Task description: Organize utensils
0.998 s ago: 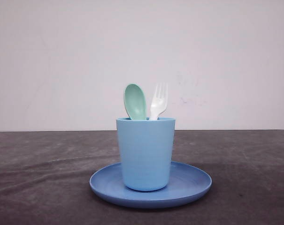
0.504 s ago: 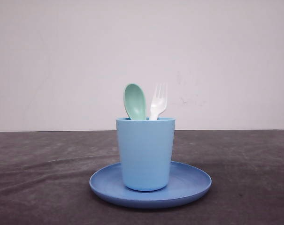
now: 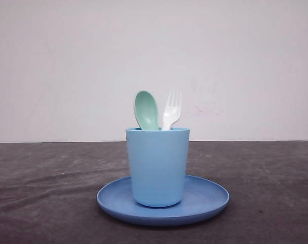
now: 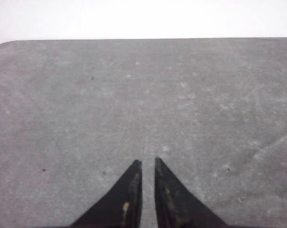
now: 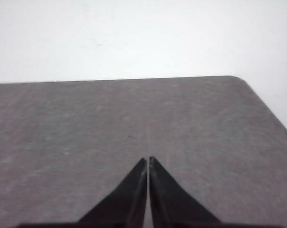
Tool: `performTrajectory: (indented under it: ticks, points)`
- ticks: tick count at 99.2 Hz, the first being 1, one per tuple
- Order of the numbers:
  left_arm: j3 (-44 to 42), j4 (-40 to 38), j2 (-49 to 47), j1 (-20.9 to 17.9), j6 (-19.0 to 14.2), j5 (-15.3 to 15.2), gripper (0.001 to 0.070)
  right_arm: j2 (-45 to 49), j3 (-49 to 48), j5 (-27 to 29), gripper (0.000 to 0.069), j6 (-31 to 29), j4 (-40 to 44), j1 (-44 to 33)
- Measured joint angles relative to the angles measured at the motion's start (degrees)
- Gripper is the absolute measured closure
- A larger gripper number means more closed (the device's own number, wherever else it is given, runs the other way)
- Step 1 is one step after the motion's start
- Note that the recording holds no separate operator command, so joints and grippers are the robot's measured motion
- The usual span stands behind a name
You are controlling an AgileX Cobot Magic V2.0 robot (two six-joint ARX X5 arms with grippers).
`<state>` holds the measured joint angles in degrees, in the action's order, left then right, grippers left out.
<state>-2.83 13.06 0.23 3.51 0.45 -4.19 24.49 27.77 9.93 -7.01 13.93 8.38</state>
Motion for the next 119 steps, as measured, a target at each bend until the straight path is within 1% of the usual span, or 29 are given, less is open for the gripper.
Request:
performTrajectory:
  ticks: [8,24,44,61,69,96,119]
  points:
    - [0.0,0.0,0.0,0.0,0.0,0.0,0.0687,-4.7,-5.9,-2.4,0.0684,1.1,-0.7,-2.5]
    - [0.0,0.0,0.0,0.0,0.0,0.0,0.0687,-14.6,-15.7,-5.2,0.0684,3.7,-0.8,-6.1]
    - [0.0,0.0,0.0,0.0,0.0,0.0,0.0687,-24.5,-23.2,-5.5,0.0684,4.9,-1.2,-8.9]
    - [0.0,0.0,0.0,0.0,0.0,0.0,0.0687,-24.2,-25.8,-7.1,0.0684,5.1,-1.4,-9.6]
    - [0.0,0.0,0.0,0.0,0.0,0.0,0.0687,-24.2,-26.4,-7.4,0.0684,5.2,-3.0,-9.6]
    - [0.0,0.0,0.0,0.0,0.0,0.0,0.0687,-24.2,-26.4,-9.9,0.0684,6.8,-3.1,-9.6]
    - [0.0,0.0,0.0,0.0,0.0,0.0,0.0687,-24.2,-26.8,-9.9,0.0684,6.8,-4.3,-9.6]
